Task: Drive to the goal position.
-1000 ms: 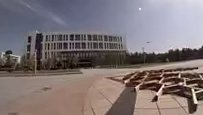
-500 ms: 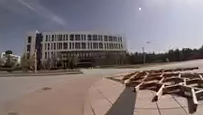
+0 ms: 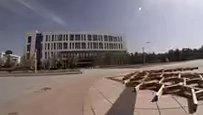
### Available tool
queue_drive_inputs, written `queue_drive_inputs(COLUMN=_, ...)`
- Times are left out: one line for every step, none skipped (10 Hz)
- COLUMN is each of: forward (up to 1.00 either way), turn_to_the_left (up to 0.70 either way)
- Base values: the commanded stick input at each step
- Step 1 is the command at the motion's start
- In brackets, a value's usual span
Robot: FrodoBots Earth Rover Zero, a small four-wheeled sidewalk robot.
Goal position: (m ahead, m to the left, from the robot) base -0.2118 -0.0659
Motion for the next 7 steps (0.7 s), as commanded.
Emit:
queue_drive_inputs(forward=0.05, turn_to_the_left=0.00)
queue_drive_inputs(forward=0.05, turn_to_the_left=0.00)
queue_drive_inputs(forward=0.05, turn_to_the_left=0.00)
queue_drive_inputs(forward=0.05, turn_to_the_left=0.00)
queue_drive_inputs(forward=0.05, turn_to_the_left=0.00)
queue_drive_inputs(forward=0.05, turn_to_the_left=0.00)
queue_drive_inputs(forward=0.05, turn_to_the_left=0.00)
